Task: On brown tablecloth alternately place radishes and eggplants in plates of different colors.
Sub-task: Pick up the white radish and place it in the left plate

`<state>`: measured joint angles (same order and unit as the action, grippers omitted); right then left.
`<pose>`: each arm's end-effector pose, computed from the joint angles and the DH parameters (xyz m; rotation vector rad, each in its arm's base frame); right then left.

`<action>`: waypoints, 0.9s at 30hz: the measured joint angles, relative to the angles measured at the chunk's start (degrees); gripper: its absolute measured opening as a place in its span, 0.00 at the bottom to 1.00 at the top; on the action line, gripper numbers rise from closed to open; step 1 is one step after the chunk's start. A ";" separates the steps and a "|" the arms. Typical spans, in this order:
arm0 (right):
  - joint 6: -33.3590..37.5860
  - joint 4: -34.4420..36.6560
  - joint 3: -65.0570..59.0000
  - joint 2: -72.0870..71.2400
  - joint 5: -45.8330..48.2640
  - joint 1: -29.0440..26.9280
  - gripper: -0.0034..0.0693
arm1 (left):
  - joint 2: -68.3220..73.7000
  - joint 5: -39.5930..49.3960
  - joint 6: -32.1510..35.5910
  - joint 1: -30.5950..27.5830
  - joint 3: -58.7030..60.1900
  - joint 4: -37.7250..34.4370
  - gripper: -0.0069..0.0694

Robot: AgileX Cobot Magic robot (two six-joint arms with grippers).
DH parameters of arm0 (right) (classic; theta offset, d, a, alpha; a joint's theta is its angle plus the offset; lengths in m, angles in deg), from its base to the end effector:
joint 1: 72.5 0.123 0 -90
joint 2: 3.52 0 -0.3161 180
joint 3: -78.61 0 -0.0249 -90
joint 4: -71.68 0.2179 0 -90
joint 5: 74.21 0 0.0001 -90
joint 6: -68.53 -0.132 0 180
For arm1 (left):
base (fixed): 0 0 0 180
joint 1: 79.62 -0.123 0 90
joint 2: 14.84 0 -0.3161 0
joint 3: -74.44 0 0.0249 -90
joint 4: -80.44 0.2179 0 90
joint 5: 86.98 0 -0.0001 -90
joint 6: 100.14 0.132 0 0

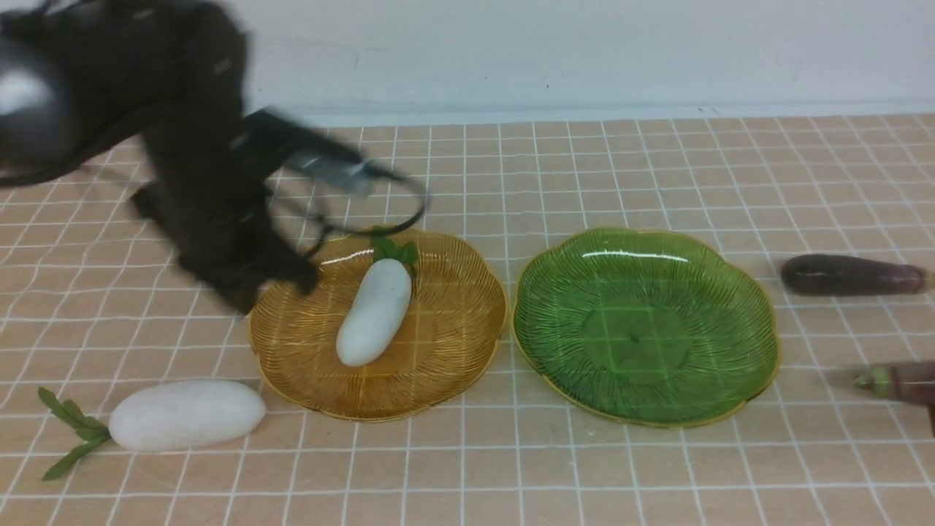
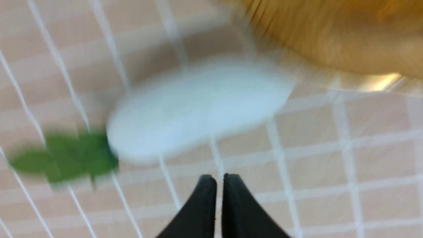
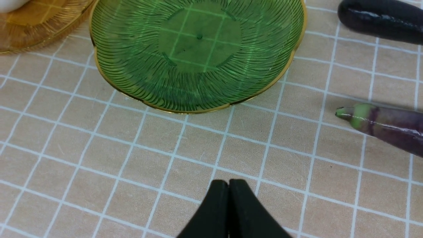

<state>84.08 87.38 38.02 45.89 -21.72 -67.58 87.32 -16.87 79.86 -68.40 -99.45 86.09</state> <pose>0.0898 0.0362 0.2871 -0.3230 2.4358 0.2597 0.2821 -0.0435 0.2560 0.3529 3.0811 0.1396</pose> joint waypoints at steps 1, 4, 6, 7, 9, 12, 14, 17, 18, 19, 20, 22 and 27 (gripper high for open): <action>0.00 0.07 0.00 0.00 -0.24 0.00 0.03 | -0.22 0.00 -0.67 -0.47 1.88 0.00 0.13; 0.00 0.35 0.00 0.00 -1.04 0.00 0.03 | -0.32 -1.25 -0.69 -1.40 6.16 0.13 0.21; 0.00 0.47 0.00 0.00 -1.22 0.00 0.03 | -0.24 -3.44 0.00 -1.46 8.09 0.14 0.26; 0.00 0.47 0.00 0.00 -1.32 0.00 0.03 | -0.08 -5.29 1.15 -1.46 8.62 0.14 0.30; 0.00 0.60 0.00 0.00 -1.33 0.00 0.03 | 0.38 -8.56 2.86 -1.46 9.35 0.09 0.37; 0.00 0.65 0.00 0.00 -1.38 0.00 0.03 | 1.17 -14.41 5.92 -1.46 9.60 0.02 0.50; 0.00 0.65 0.00 0.00 -1.38 0.00 0.03 | 2.03 -18.56 8.23 -1.46 9.60 0.34 0.67; 0.00 0.88 0.00 0.00 -1.38 0.00 0.03 | 3.64 -21.02 9.84 -1.46 9.61 2.39 0.88; 0.00 0.88 0.00 0.00 -1.38 0.00 0.03 | 4.16 -21.47 10.02 -1.46 9.61 2.82 0.92; 0.00 0.88 0.00 0.00 -1.38 0.00 0.03 | 4.83 -21.54 10.13 -1.46 9.61 3.44 0.95; 0.00 0.88 0.00 0.00 -1.38 0.00 0.03 | 5.63 -21.53 10.33 -1.46 9.61 4.00 0.96; 0.00 0.88 0.00 0.00 -1.38 0.00 0.03 | 8.17 -21.14 10.73 -1.46 9.61 5.49 0.95; 0.00 0.88 0.00 0.00 -1.38 0.00 0.03 | 10.51 -16.59 9.50 -1.46 9.61 5.74 0.60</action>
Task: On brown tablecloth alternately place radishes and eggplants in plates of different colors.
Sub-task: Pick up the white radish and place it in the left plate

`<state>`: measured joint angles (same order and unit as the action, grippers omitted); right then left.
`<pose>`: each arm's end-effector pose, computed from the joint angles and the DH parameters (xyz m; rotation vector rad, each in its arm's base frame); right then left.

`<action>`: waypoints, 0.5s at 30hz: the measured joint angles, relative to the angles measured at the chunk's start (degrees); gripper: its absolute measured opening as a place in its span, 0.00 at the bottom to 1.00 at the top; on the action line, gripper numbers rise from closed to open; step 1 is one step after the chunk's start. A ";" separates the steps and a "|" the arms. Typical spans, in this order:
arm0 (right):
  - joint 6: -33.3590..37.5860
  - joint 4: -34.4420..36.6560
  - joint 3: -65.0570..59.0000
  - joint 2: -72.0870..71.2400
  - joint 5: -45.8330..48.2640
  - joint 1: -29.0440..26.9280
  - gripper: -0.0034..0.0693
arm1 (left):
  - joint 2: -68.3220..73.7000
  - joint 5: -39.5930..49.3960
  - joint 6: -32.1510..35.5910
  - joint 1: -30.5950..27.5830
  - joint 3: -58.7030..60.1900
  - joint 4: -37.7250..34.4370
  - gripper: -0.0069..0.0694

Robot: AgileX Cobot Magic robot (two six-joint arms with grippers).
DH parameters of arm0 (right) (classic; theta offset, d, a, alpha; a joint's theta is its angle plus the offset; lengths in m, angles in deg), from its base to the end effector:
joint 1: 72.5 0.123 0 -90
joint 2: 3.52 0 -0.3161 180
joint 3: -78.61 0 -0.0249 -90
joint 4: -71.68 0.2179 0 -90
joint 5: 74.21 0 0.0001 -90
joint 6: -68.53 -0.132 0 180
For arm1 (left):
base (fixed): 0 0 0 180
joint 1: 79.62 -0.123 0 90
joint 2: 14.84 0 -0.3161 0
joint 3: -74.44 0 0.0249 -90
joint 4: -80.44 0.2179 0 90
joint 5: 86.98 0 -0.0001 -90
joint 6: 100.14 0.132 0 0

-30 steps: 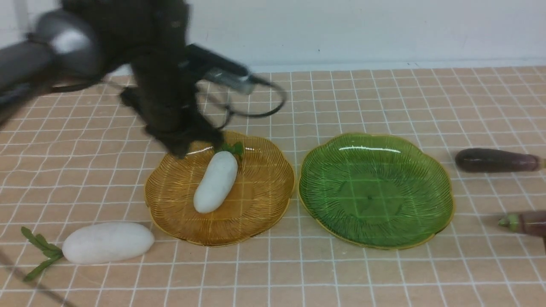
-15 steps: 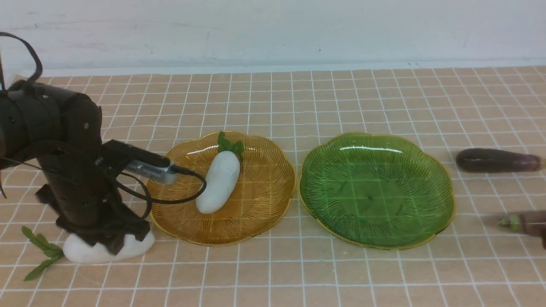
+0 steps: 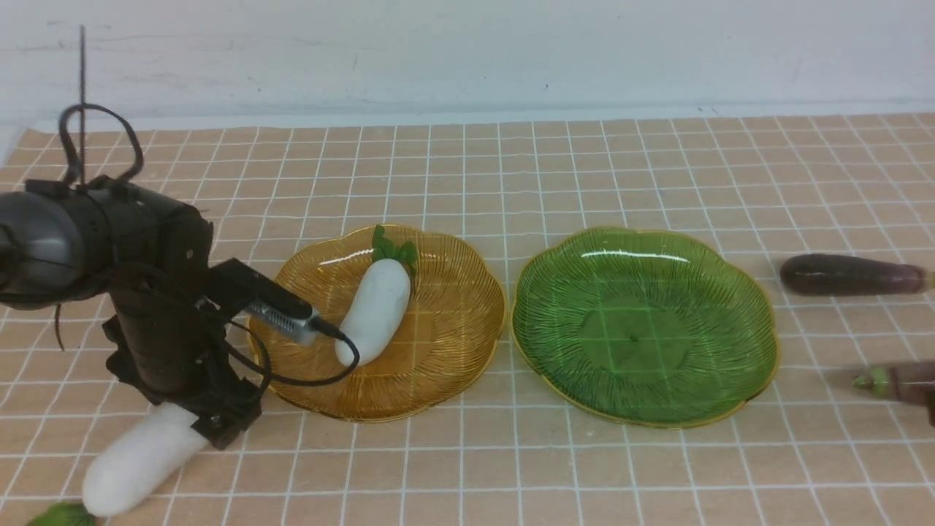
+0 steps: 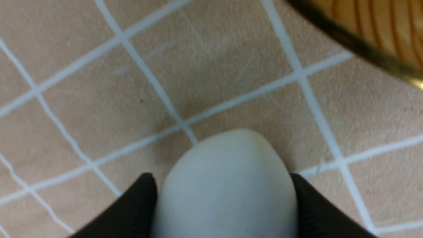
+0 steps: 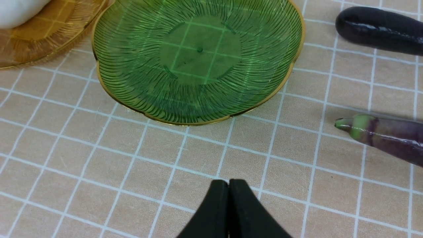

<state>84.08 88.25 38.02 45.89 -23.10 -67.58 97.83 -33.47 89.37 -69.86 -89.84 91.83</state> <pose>0.0922 0.0374 0.2894 -0.3086 2.4116 0.2726 0.3040 -0.0310 0.1686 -0.7027 -3.0185 -0.2451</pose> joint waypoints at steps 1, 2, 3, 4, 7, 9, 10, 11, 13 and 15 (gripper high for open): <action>0.00 0.00 0.00 0.00 0.00 0.00 0.03 | 0.00 0.70 -0.22 -0.05 0.00 0.06 0.58; 0.00 0.00 0.00 0.00 0.00 0.00 0.03 | -0.05 1.92 -0.66 -0.05 -0.37 0.21 0.57; 0.00 0.00 0.00 0.00 0.00 0.00 0.03 | -0.26 3.48 -1.19 -0.05 -1.08 0.20 0.57; 0.00 0.00 0.00 0.00 0.00 0.00 0.03 | -0.67 5.66 -1.56 -0.05 -2.63 0.14 0.57; 0.00 0.00 0.00 0.00 0.00 0.00 0.03 | -3.57 10.29 -3.97 0.18 -10.78 -3.66 0.57; 0.00 0.00 0.00 0.00 0.00 0.00 0.03 | -4.33 8.89 -5.00 1.20 -16.07 -8.62 0.57; 0.00 0.00 0.00 0.00 0.00 0.00 0.03 | -4.19 6.99 -5.14 2.01 -18.00 -10.72 0.57; 0.00 0.00 0.00 0.00 0.00 0.00 0.03 | -3.62 4.03 -5.52 3.34 -19.86 -12.54 0.57; 0.00 0.06 0.00 0.00 0.21 0.00 0.03 | -1.72 -1.40 -5.75 5.27 -22.26 -14.24 0.57; 0.00 0.06 0.00 0.00 1.16 0.00 0.03 | 0.81 -6.12 -5.97 6.36 -23.46 -14.89 0.60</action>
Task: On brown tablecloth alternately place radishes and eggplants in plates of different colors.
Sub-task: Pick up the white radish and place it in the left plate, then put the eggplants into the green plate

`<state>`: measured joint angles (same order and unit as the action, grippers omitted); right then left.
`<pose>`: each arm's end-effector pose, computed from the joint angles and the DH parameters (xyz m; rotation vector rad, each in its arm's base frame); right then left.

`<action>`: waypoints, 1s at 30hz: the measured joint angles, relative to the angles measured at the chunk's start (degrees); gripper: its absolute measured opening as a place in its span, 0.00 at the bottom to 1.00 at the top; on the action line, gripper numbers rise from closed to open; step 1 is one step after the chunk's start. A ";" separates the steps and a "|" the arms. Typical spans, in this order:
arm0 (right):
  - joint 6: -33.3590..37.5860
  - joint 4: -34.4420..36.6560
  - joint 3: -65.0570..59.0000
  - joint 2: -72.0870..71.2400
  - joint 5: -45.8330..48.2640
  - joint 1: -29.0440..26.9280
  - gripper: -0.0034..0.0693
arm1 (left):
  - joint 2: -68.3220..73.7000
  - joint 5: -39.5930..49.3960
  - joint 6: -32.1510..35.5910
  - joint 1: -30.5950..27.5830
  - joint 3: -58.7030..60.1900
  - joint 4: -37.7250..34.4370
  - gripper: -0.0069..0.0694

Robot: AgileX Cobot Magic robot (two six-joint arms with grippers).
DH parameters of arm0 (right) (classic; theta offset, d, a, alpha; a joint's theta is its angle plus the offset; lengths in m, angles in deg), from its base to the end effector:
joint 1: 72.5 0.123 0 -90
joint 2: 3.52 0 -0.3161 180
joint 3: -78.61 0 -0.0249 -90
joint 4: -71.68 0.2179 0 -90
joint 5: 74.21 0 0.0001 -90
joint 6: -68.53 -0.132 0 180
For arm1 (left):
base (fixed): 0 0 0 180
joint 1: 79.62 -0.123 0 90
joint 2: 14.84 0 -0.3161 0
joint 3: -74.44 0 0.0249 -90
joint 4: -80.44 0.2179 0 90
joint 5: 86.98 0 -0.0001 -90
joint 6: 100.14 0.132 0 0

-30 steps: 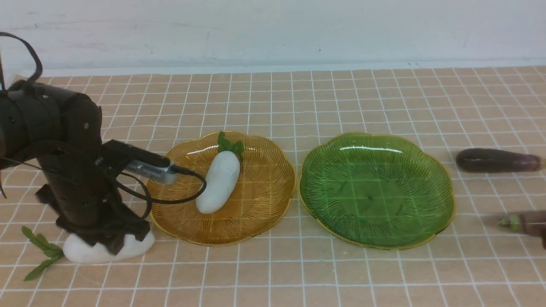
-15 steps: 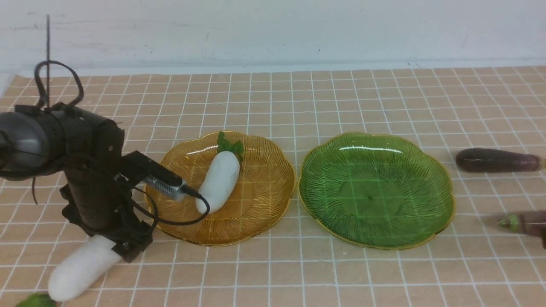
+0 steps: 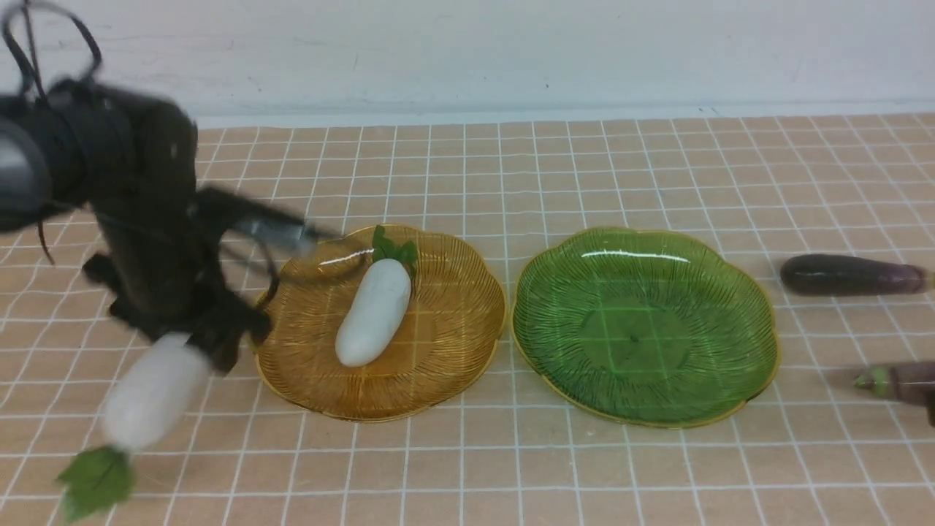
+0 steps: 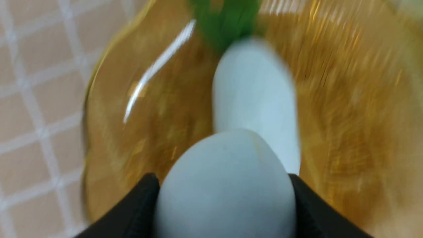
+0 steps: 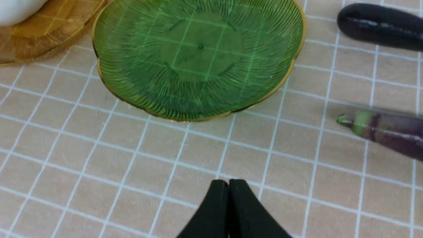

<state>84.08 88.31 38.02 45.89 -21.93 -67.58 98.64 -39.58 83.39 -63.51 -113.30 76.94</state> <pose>0.0900 0.0378 0.2878 -0.3147 2.4304 0.2787 0.3846 -0.1173 0.2602 0.4163 2.6455 -0.1431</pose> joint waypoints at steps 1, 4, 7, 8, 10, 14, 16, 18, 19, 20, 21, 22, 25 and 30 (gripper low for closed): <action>0.00 0.00 0.00 0.00 0.60 0.00 0.03 | 0.99 -1.83 -0.20 0.08 -0.13 -0.12 0.62; -1.21 0.00 0.00 0.00 1.61 0.00 0.03 | 2.78 -5.05 -0.54 0.13 -0.20 -0.12 0.69; -7.91 -1.47 0.00 0.11 2.21 0.00 0.04 | 2.92 -6.41 -0.58 0.13 -0.20 -0.12 0.81; -10.23 -2.61 0.00 0.49 2.56 0.00 0.06 | 2.76 -6.49 -0.58 0.13 -0.27 -0.12 0.85; -13.02 -5.20 0.00 2.48 2.86 0.00 0.10 | 2.26 -6.29 -0.58 0.13 -0.34 -0.12 0.90; -19.64 -13.70 0.00 9.17 1.85 0.00 0.30 | -1.88 -0.42 -1.92 0.13 -0.40 -0.12 0.80; -24.31 -18.10 0.11 12.74 1.17 0.00 0.42 | -4.80 4.12 -2.17 0.13 -0.47 -0.12 0.62; -32.22 -23.86 1.30 18.86 1.19 0.00 0.56 | -7.89 8.85 -2.42 0.13 -0.51 -0.12 0.32; -36.42 -26.54 2.24 21.40 1.14 0.00 0.62 | -8.83 10.49 -2.43 0.13 -0.51 -0.12 0.21; -41.88 -28.81 3.12 23.91 0.74 0.00 0.68 | -9.37 11.51 -2.48 0.13 -0.51 -0.12 0.16; -46.63 -31.23 4.02 26.81 -0.01 0.00 0.72 | -9.74 12.02 -2.48 0.13 -0.53 -0.14 0.12; -52.54 -34.79 5.26 29.56 -1.33 0.00 0.76 | -9.89 12.02 -2.48 0.13 -0.53 -0.19 0.10; -67.89 -41.17 8.03 36.14 -4.23 0.00 0.80 | -9.89 12.41 -2.48 0.13 -0.53 -0.30 0.09; -85.23 -43.29 15.50 45.60 -4.57 -1.89 0.81 | -9.77 13.36 -2.48 0.13 -0.53 -0.25 0.09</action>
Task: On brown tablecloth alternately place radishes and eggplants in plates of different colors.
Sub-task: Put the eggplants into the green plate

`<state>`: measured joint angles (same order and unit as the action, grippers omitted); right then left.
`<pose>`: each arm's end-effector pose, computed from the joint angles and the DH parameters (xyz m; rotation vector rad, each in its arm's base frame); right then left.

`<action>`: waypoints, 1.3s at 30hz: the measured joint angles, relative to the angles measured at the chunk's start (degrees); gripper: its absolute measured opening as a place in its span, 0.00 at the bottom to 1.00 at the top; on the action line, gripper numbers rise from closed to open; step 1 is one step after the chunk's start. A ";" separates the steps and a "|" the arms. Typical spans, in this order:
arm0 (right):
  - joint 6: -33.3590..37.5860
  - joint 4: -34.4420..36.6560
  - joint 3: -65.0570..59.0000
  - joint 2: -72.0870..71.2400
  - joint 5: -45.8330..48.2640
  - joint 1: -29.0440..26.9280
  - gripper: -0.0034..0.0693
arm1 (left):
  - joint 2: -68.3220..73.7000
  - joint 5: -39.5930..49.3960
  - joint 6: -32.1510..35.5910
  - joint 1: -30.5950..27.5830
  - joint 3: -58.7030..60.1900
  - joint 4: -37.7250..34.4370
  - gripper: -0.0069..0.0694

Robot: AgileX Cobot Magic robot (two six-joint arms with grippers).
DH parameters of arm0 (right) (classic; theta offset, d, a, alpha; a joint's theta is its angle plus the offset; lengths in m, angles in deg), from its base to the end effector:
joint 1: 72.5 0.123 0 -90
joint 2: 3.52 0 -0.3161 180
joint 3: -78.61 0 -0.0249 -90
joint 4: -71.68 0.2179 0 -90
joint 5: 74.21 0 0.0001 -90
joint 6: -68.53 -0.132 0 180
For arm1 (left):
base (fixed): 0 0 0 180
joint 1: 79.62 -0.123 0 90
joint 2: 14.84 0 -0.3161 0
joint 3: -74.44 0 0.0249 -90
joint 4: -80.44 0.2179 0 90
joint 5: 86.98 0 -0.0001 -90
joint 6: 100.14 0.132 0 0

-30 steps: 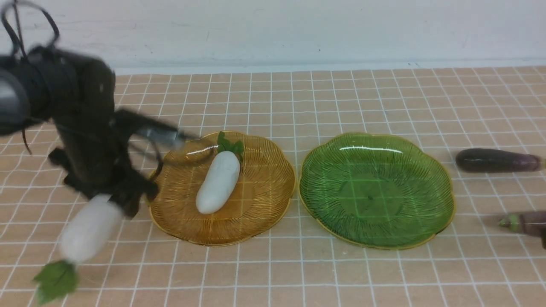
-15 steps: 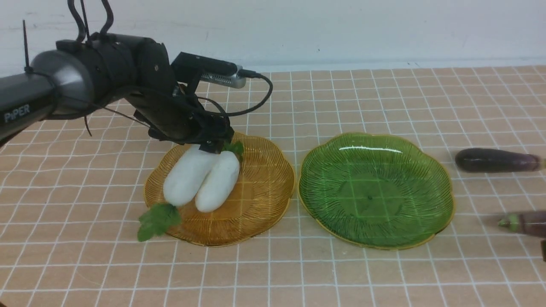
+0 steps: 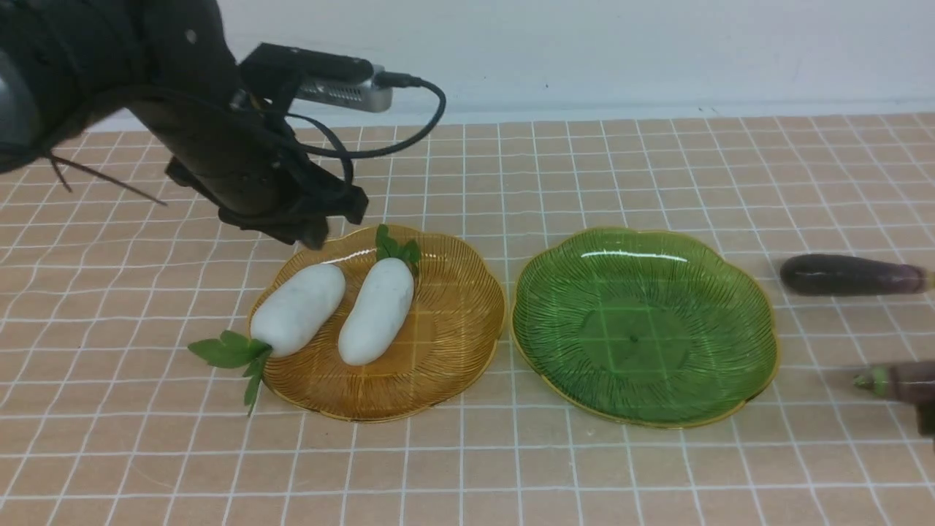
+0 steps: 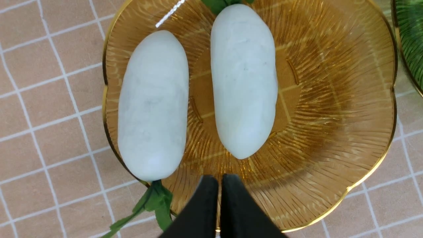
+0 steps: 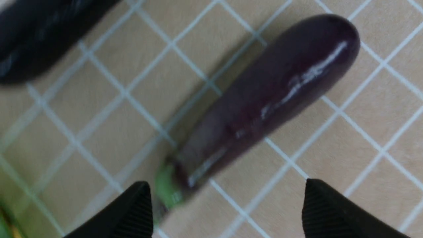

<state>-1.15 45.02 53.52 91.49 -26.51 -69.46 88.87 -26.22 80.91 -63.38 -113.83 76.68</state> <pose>0.2636 -0.0299 0.2301 1.1717 2.4777 -0.2483 0.3314 -0.1044 0.3137 0.3839 2.7066 -0.1629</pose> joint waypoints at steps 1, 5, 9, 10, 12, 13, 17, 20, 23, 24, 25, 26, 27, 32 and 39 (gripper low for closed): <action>-1.14 0.93 1.02 1.26 0.42 -0.76 0.81 | 0.05 0.06 0.00 0.00 0.00 0.04 0.09; -3.39 5.72 5.07 5.63 2.43 -4.16 0.81 | 0.11 0.23 0.00 0.00 0.00 0.04 0.09; -3.73 7.54 5.92 9.65 2.62 -6.70 0.81 | 0.11 0.66 0.16 0.00 0.00 0.06 0.09; -3.73 7.42 5.92 10.79 2.51 -7.16 0.81 | 0.11 0.72 0.16 0.00 0.00 0.11 0.09; -4.23 6.99 5.92 13.06 1.72 -7.88 0.81 | 0.12 0.94 0.16 0.00 0.00 0.11 0.09; -4.54 6.77 6.24 13.94 0.30 -8.08 0.81 | 0.23 1.06 0.16 0.00 0.00 0.11 0.09; -4.15 6.42 6.41 16.41 -3.67 -8.43 0.80 | 0.55 1.42 0.16 0.00 0.00 0.11 0.09; -2.43 6.42 6.34 17.37 -4.40 -8.55 0.70 | 0.79 1.51 0.16 0.00 0.00 0.11 0.09; 1.87 6.48 6.86 17.30 -4.33 -8.55 0.49 | 0.79 1.53 0.16 0.00 0.00 0.11 0.09; 5.00 6.80 7.53 16.88 -4.05 -8.55 0.50 | 0.79 1.58 0.16 0.00 0.00 0.11 0.09; 9.27 7.99 8.82 16.08 -3.28 -8.55 0.50 | 0.79 1.64 0.16 0.00 0.00 0.11 0.09; 13.70 9.47 10.07 15.06 -2.46 -8.49 0.50 | 0.79 1.71 0.16 0.00 0.00 0.11 0.09; 18.75 11.40 11.51 13.77 -1.45 -8.31 0.50 | 0.79 1.70 0.16 0.00 0.00 0.11 0.09; 47.85 25.67 17.05 6.60 -0.20 -2.01 0.50 | 0.79 1.70 0.16 0.00 0.00 0.11 0.09; 66.89 35.92 17.19 12.45 -7.10 12.83 0.50 | 0.79 1.87 0.16 0.00 0.00 0.11 0.09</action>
<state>65.74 80.94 70.70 103.95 -33.60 -56.63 89.66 -24.35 81.08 -63.38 -113.83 76.79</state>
